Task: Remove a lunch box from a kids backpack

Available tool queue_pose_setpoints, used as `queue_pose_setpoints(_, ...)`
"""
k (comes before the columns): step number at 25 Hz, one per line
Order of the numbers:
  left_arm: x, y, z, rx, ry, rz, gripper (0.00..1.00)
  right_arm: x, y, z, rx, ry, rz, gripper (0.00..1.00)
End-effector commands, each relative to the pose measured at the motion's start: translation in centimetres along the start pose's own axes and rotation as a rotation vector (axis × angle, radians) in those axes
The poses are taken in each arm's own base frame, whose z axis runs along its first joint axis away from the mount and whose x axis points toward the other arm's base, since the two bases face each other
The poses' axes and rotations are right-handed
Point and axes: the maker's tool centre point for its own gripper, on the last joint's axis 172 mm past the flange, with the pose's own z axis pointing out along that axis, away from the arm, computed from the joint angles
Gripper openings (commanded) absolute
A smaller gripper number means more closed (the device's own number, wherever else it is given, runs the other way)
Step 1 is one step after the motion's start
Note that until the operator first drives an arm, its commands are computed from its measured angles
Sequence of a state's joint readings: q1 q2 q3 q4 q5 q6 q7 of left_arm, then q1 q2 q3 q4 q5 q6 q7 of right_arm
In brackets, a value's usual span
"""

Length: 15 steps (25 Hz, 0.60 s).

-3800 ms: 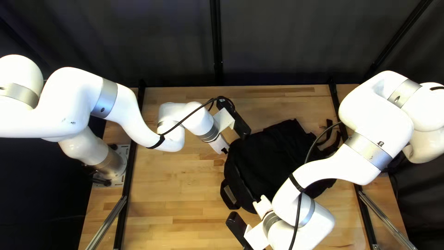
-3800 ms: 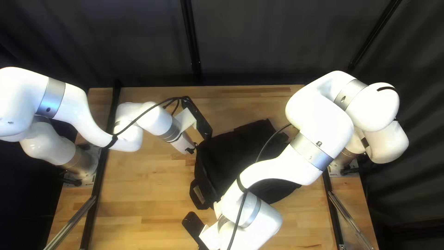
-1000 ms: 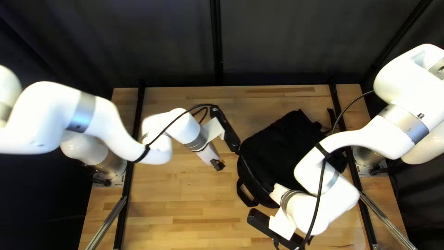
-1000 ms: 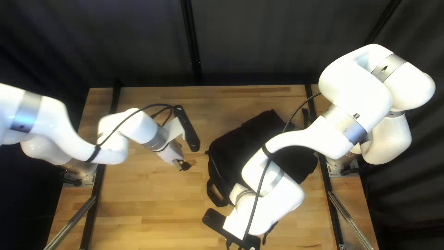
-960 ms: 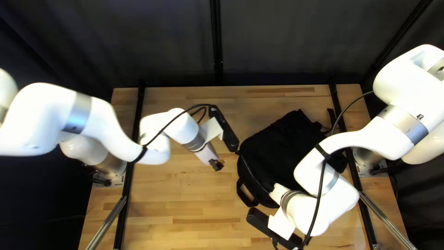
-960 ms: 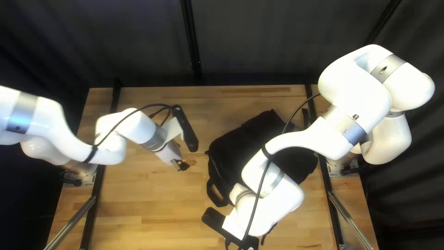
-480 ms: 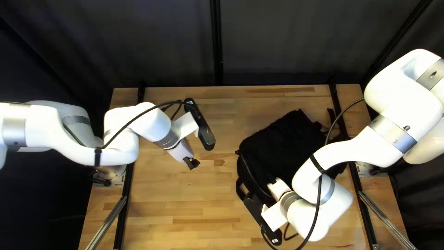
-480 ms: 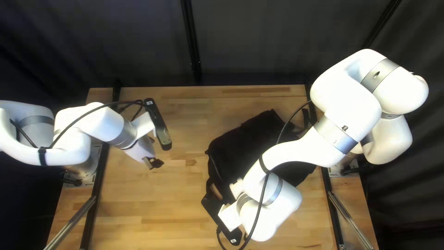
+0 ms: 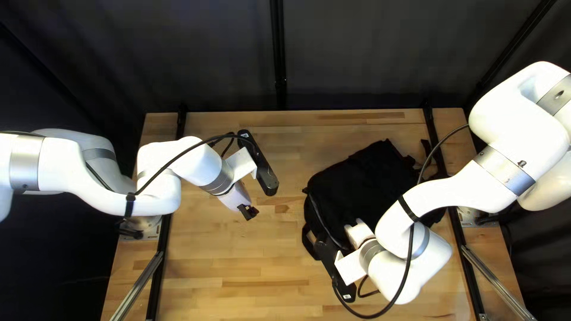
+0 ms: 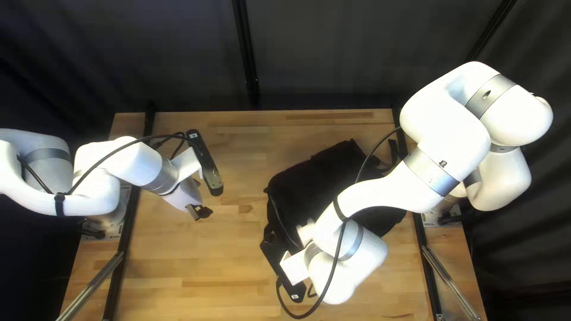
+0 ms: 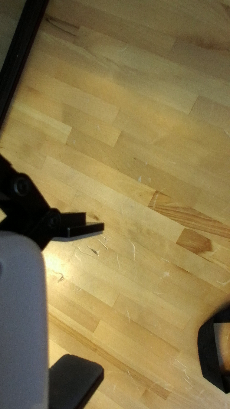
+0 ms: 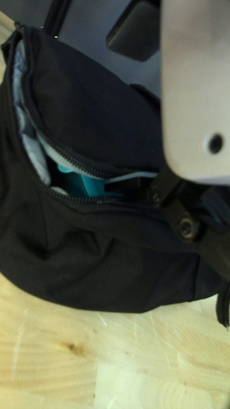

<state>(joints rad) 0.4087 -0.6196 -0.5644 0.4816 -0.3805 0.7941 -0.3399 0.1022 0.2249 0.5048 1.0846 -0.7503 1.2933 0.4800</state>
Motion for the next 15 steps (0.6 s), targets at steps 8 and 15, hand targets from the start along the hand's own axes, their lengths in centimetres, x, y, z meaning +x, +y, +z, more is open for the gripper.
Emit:
queue_pose_setpoints(8,1.0,1.9,1.5,-0.033,0.013,-0.016,1.00,-1.5,2.2,-0.5,-0.049,-0.035,0.027,0.00)
queue_pose_setpoints(15,2.7,4.1,3.2,-0.070,0.029,-0.031,1.00,-2.0,3.3,0.1,-0.068,-0.031,0.084,0.00)
